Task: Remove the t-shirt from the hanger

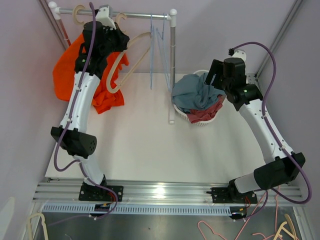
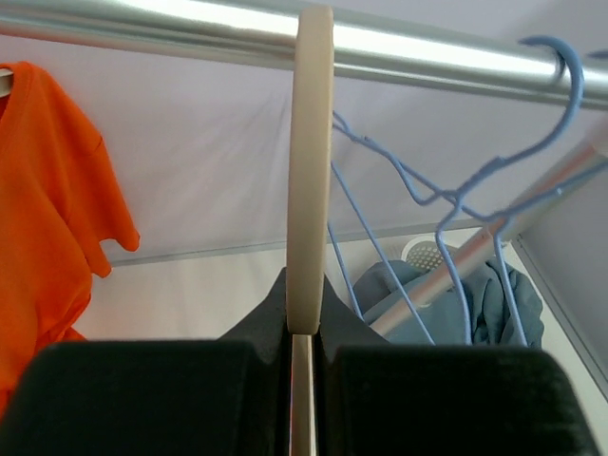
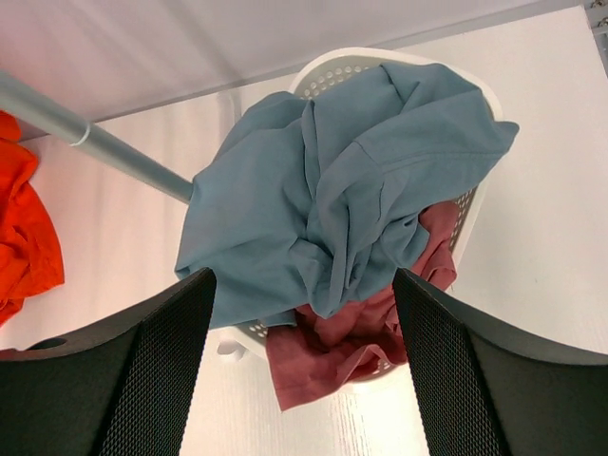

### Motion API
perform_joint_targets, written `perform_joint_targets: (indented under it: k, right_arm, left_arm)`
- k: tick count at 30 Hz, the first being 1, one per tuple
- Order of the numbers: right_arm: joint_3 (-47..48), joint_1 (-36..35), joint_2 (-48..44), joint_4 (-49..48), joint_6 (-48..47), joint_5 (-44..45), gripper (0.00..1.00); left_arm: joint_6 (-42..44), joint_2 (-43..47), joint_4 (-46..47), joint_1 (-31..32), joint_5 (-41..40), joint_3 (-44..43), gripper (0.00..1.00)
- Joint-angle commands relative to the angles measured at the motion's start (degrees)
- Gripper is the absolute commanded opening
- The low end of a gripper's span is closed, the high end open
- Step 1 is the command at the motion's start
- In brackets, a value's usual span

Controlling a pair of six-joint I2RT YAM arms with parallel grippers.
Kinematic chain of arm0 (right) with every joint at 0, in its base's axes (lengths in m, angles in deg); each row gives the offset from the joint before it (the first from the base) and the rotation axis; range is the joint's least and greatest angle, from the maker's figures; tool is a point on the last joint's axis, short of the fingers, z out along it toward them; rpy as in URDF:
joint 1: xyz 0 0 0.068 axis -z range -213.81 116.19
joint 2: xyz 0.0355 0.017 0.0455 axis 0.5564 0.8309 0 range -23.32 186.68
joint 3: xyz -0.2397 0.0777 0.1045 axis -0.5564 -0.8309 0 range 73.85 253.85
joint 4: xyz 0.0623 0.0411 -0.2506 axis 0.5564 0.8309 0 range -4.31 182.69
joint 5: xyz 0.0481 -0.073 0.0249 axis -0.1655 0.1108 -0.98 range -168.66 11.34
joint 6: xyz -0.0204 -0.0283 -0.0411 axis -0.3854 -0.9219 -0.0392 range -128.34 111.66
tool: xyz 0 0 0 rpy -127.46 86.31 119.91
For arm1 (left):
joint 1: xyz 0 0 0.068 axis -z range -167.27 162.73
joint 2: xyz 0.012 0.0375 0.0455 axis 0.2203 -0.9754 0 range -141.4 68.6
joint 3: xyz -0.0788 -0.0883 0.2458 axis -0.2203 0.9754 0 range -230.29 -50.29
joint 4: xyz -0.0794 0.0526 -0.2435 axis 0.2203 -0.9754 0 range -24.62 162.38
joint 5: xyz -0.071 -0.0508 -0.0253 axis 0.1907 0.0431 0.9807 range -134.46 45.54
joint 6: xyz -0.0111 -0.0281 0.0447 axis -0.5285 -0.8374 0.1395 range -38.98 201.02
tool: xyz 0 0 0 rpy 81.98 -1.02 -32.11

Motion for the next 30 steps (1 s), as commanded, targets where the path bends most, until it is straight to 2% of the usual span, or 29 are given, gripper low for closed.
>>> perform_joint_targets:
  k: [1, 3, 8, 15, 22, 25, 28, 30]
  right_arm:
    - [-0.01, -0.26, -2.80, -2.65, -0.98, -0.32, 0.80]
    - [-0.63, -0.26, -3.24, -3.17, -0.89, -0.58, 0.80]
    - [-1.07, -0.26, -3.42, -3.35, -1.16, -0.50, 0.80]
    - [-1.07, -0.26, -2.98, -3.96, -0.72, -1.99, 0.80]
    - [-0.72, -0.35, -2.89, -3.97, -0.89, -2.08, 0.80]
    - [-0.19, -0.44, -2.45, -3.79, -0.89, -2.17, 0.80]
    - [0.07, -0.44, -2.10, -3.70, -0.89, -2.34, 0.80]
    - [0.51, -0.61, -1.92, -3.61, -0.89, -2.52, 0.80]
  left_arm:
    - [2.63, -1.62, 3.03, 2.44, -1.54, -2.98, 0.01]
    - [3.16, -0.83, 4.25, 3.58, -3.91, -2.20, 0.01]
    - [3.43, 5.06, 11.64, 4.11, -6.56, 7.02, 0.01]
    - [3.86, 4.01, 9.62, 4.20, -10.25, 3.61, 0.01]
    - [3.60, 8.05, 14.98, 4.47, -10.61, 9.31, 0.01]
    - [4.21, 8.58, 15.95, 4.47, -10.00, 8.97, 0.01]
    - [4.92, 7.97, 15.87, 4.73, -10.08, 7.92, 0.01]
    - [5.27, 4.91, 13.94, 4.73, -9.82, 3.36, 0.01]
